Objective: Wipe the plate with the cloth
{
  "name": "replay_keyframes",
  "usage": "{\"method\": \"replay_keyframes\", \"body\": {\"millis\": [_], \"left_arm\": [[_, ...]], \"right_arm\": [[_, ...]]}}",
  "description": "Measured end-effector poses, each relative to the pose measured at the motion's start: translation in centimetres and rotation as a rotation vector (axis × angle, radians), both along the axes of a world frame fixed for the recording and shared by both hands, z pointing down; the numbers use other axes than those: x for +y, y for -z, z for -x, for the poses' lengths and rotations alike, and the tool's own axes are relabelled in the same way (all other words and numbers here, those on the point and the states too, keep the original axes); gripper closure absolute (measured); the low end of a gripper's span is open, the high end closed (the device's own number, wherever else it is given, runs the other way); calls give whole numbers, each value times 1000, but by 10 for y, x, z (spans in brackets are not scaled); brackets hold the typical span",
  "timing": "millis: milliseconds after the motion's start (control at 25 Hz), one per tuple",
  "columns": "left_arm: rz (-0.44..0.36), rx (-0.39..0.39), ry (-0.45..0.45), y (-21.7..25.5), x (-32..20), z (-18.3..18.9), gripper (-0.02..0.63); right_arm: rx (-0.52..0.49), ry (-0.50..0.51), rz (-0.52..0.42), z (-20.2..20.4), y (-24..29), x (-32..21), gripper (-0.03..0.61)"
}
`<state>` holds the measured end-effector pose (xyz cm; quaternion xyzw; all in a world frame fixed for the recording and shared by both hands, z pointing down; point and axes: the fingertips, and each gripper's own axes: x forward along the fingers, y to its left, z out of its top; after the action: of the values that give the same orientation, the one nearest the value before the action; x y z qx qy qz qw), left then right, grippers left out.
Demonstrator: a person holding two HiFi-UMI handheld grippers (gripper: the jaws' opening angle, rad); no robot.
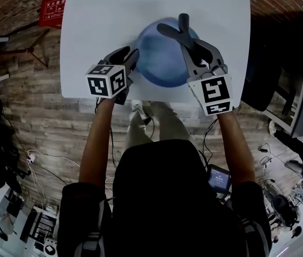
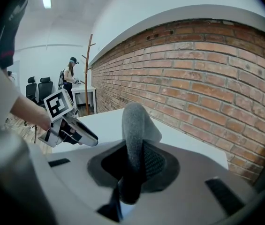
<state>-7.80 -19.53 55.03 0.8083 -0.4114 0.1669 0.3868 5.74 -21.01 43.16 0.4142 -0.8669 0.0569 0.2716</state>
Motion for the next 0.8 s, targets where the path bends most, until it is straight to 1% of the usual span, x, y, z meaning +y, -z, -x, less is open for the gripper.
{"method": "replay_keyframes", "body": {"millis": [160, 360, 800], "left_arm": [[34, -1, -22, -9, 1, -6, 492], [73, 4, -29, -21, 3, -11, 489], [127, -30, -47, -36, 8, -14, 499]], "right_arm": [[14, 8, -3, 1, -5, -2, 520], [28, 22, -2, 0, -10, 0, 520], [26, 5, 27, -3, -22, 5, 520]]}}
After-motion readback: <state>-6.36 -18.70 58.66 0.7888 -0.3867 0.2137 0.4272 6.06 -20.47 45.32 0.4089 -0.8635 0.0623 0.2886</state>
